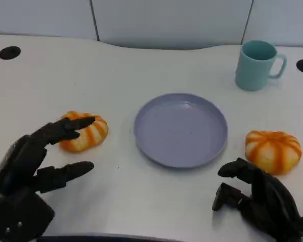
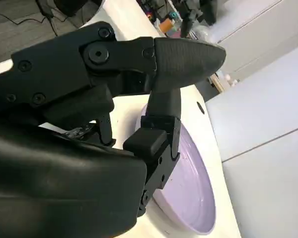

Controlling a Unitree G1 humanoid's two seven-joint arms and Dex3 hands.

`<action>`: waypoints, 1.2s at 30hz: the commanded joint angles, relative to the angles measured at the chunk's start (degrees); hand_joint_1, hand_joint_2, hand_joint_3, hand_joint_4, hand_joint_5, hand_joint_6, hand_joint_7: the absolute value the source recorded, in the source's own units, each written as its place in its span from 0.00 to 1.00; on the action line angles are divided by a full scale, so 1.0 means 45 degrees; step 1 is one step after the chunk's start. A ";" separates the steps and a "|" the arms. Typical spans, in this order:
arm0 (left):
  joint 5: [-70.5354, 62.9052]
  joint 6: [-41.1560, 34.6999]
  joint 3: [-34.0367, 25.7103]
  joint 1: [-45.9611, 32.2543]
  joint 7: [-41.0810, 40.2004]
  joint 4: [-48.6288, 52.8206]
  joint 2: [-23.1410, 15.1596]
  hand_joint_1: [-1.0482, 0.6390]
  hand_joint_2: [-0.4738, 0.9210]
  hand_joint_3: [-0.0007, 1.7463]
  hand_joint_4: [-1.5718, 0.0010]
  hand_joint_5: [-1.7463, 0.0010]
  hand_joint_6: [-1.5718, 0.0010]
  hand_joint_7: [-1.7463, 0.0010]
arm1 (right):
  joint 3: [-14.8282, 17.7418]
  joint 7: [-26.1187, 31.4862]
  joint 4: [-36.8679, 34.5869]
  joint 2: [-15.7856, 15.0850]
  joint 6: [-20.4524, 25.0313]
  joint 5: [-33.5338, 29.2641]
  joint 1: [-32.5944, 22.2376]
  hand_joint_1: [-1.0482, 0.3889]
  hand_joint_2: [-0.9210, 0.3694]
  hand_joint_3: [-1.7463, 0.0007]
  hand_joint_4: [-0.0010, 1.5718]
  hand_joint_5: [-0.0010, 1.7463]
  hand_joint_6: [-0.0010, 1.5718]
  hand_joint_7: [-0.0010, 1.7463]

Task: Grasp the bread from the table and place it into the plate.

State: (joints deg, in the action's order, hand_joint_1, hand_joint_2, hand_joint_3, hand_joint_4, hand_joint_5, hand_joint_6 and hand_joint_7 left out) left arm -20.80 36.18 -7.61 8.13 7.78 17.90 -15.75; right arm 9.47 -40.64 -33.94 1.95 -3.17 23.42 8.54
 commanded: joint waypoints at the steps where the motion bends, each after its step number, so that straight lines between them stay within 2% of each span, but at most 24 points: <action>1: -0.1987 -0.0546 0.0525 0.0797 -0.1172 -0.0374 -0.1256 0.22 1.00 0.13 0.83 0.76 0.73 1.00 | 0.0003 0.0223 0.0172 -0.0043 -0.0096 -0.0065 -0.0208 0.38 0.00 0.74 0.45 0.86 0.42 0.62; 4: -0.3015 -0.1224 0.1015 0.1141 -0.1464 -0.0617 -0.1812 0.19 1.00 0.14 0.83 0.84 0.78 1.00 | -0.0022 0.0172 0.0205 -0.0066 0.0000 -0.0005 -0.0219 0.38 0.00 0.74 0.44 0.87 0.41 0.63; 8: -0.4411 -0.2374 0.1751 0.1640 -0.1858 -0.0804 -0.2331 0.15 1.00 0.14 0.85 0.88 0.81 1.00 | -0.0065 0.0248 0.0326 -0.0093 0.0058 -0.0039 -0.0288 0.38 0.00 0.74 0.43 0.88 0.39 0.65; 13: -0.5239 -0.3702 0.2576 0.2305 -0.1740 -0.0850 -0.2594 0.12 1.00 0.12 0.88 0.92 0.85 1.00 | 0.0018 0.0121 0.0224 -0.0141 0.0141 0.0090 -0.0268 0.38 0.00 0.75 0.43 0.88 0.40 0.65; 19: -0.5968 -0.4940 0.3833 0.3754 -0.1197 0.0239 -0.2950 0.10 1.00 0.11 0.92 0.95 0.88 1.00 | 0.0099 0.0238 0.0187 -0.0163 0.0326 0.0117 -0.0313 0.38 0.00 0.77 0.45 0.87 0.42 0.63; 31: -0.5674 -0.5935 0.5598 0.6620 -0.0766 0.4318 -0.2771 0.12 1.00 0.07 0.94 0.96 0.89 1.00 | 0.0074 0.0438 0.0578 -0.0270 0.0502 0.0015 -0.0518 0.38 0.00 0.76 0.45 0.86 0.42 0.62; 36: -0.5739 -0.6312 0.6575 0.8029 -0.0448 0.6624 -0.2187 0.11 1.00 0.05 0.94 0.97 0.89 1.00 | 0.0205 0.0126 0.0370 -0.0270 0.0553 0.0224 -0.0490 0.39 0.00 0.76 0.45 0.86 0.42 0.62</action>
State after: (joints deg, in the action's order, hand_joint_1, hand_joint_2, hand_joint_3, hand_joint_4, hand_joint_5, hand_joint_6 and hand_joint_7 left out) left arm -46.81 8.39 20.55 41.83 4.93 44.78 -25.96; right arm 9.72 -40.00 -31.42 1.71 -1.46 23.86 7.13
